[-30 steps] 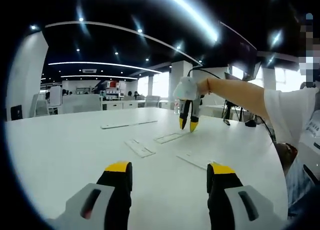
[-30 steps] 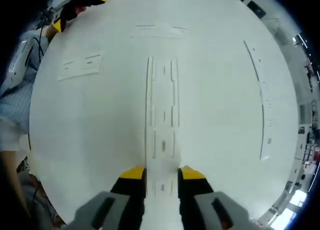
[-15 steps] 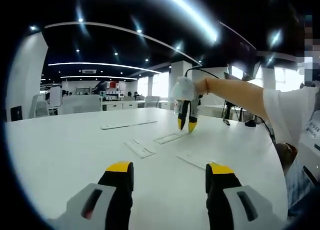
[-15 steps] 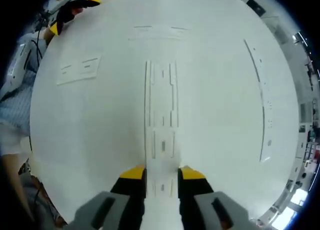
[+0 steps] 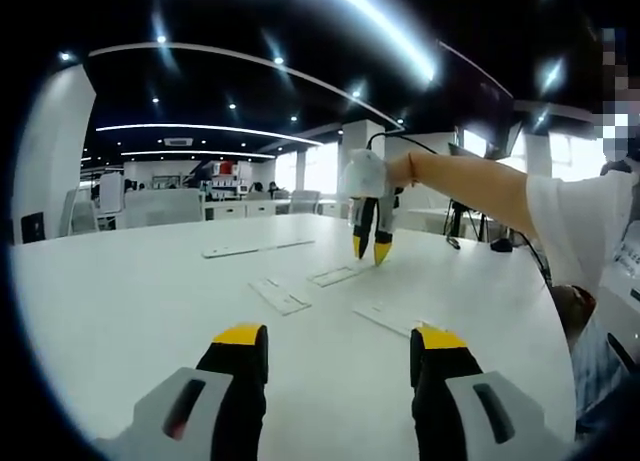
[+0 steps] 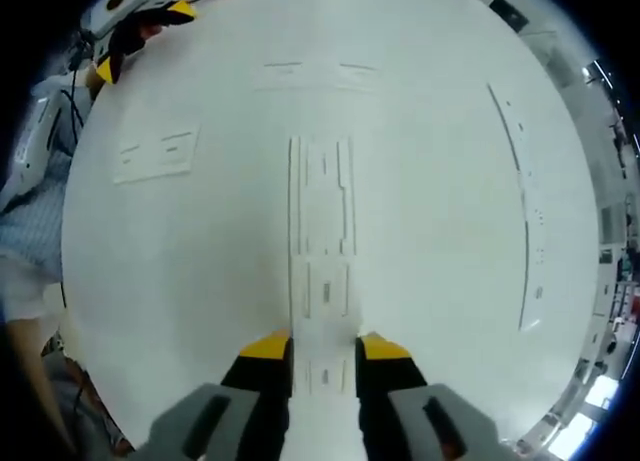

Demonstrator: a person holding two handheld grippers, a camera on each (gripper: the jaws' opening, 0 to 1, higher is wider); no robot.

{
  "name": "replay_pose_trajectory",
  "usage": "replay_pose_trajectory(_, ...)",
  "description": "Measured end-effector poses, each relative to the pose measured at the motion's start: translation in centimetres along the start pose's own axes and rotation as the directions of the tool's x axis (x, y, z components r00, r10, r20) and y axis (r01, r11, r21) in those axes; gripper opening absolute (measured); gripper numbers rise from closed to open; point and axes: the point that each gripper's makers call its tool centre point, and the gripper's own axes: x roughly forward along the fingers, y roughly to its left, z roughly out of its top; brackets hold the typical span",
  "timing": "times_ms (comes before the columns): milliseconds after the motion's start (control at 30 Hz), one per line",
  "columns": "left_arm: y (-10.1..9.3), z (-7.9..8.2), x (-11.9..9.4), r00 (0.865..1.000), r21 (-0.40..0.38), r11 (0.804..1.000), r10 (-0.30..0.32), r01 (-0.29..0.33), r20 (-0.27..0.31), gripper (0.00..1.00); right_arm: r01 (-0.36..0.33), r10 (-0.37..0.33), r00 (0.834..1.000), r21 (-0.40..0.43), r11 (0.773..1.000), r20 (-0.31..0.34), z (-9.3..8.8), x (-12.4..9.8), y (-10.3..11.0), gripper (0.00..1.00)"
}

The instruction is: Locate the socket holder cover, grip the socket holder cover, clip it into the socket holder slot.

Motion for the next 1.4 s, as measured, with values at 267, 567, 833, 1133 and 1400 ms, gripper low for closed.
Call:
replay_pose_trajectory(267, 0.1, 0.0, 0.0, 1.0, 0.001, 1.0, 0.002, -0.002, -0.004, 0.57, 0.0, 0.0, 1.0, -0.009, 1.0, 0.001, 0.9, 0.0, 0.0, 0.26)
replay_pose_trajectory(567, 0.1, -0.1, 0.0, 1.0, 0.001, 1.0, 0.005, -0.005, -0.007, 0.56, -0.001, 0.002, 1.0, -0.014, 1.0, 0.008, 1.6, 0.0, 0.2, 0.26)
replay_pose_trajectory(833, 0.1, -0.2, 0.1, 1.0, 0.003, 1.0, 0.006, -0.006, -0.011, 0.56, -0.002, 0.003, 1.0, -0.015, 1.0, 0.023, 2.7, 0.0, 0.1, 0.26)
replay_pose_trajectory(1133, 0.0, -0.3, 0.1, 1.0, 0.003, 1.0, 0.004, -0.004, -0.013, 0.56, -0.002, 0.002, 1.0, -0.016, 1.0, 0.009, 2.7, 0.1, 0.2, 0.26)
replay_pose_trajectory(1400, 0.0, -0.4, 0.1, 1.0, 0.004, 1.0, 0.005, -0.005, -0.015, 0.56, 0.003, -0.003, 1.0, -0.017, 1.0, 0.016, 2.6, 0.1, 0.3, 0.26)
